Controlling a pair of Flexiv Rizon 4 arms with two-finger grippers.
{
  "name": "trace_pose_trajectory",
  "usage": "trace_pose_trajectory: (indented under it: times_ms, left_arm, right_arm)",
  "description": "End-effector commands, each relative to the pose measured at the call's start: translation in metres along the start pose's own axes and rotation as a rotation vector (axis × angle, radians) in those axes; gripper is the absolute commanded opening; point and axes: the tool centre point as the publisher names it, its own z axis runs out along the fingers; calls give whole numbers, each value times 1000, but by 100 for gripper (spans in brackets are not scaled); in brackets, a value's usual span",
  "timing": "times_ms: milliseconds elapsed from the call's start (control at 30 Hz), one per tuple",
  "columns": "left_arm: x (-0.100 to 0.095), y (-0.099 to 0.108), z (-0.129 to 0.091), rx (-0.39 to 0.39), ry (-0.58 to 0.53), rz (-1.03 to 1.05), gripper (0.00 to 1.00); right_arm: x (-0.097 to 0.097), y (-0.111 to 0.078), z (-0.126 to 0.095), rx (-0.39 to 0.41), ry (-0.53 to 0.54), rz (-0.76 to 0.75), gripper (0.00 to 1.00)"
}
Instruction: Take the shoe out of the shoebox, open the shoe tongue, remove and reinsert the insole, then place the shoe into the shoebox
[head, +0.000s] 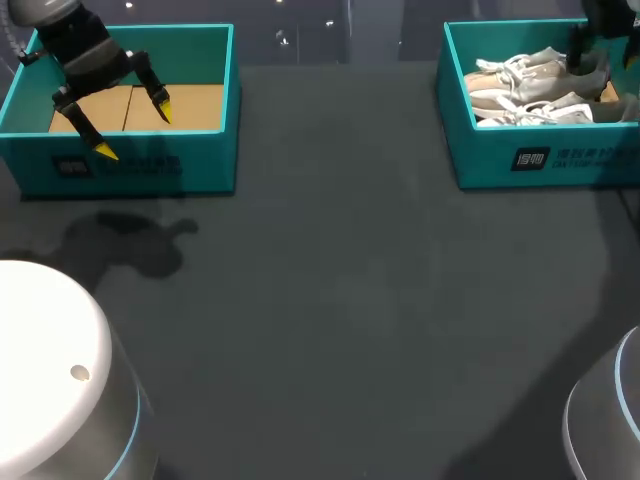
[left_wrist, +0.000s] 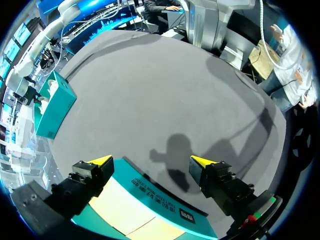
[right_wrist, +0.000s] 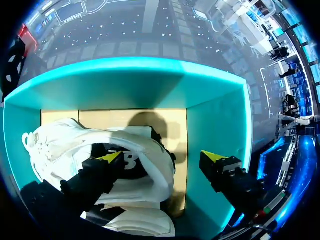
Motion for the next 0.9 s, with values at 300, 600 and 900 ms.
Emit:
trace_pose_trajectory:
  times_ms: [300,600,900]
  left_arm:
    - [0,0,0,-2,1,1,100]
    - [0,0,0,-2,1,1,100]
    - [-15,10,-25,-65,-125,-511,100]
  right_arm:
    - [4,-26,-94,-15,49,15,100]
    - [27,-55,-138,-8,100,-10,100]
    - [52,-81,-162,11,104,5,100]
